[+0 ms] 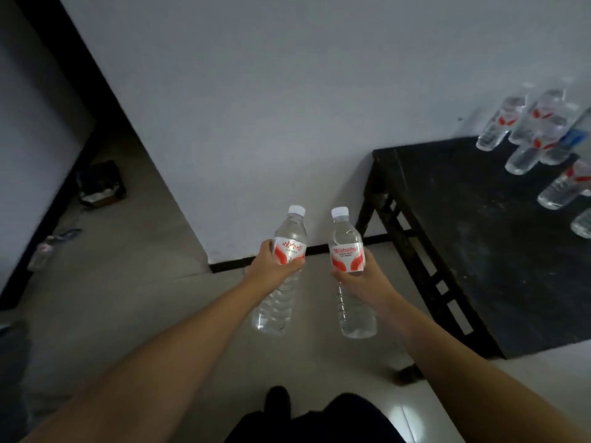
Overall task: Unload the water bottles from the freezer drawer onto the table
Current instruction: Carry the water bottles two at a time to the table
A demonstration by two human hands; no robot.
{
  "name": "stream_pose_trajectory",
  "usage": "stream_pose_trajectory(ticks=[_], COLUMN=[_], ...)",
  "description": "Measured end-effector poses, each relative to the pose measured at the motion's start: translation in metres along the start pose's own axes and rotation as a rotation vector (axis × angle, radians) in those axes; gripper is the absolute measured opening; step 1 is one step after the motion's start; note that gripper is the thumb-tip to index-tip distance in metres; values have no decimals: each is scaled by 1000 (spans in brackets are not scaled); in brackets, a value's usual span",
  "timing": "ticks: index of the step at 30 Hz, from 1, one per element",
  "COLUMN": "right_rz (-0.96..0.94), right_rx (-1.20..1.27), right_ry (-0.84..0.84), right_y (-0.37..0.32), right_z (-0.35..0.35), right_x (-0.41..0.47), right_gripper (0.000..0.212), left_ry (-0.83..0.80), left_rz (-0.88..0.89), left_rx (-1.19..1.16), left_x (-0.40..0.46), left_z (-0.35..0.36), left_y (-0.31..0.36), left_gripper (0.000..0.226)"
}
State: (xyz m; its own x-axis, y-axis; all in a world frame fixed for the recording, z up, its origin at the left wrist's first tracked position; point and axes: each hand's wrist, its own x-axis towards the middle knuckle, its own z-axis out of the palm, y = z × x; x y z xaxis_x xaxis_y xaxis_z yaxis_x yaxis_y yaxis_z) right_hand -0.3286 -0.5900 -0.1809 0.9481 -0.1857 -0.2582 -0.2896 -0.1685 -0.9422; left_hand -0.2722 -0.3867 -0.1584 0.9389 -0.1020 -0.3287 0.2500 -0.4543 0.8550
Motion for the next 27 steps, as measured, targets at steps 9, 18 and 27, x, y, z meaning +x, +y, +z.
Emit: stream_pose_trajectory(ticks=[9,18,27], right_rz=[111,216,289], right_rx=[15,65,83], right_ry=[174,296,525], right_y=[-5,-10,-31], right_z=[-41,-148,-283], right_x=[73,178,250], right_gripper=[55,65,87], left_ry=[-238,-331,-407], left_rz=[44,83,115], left_rx=[42,141,93], left_x=[106,233,315], left_z=[43,135,252], left_y=[55,145,244], left_gripper=[63,64,66])
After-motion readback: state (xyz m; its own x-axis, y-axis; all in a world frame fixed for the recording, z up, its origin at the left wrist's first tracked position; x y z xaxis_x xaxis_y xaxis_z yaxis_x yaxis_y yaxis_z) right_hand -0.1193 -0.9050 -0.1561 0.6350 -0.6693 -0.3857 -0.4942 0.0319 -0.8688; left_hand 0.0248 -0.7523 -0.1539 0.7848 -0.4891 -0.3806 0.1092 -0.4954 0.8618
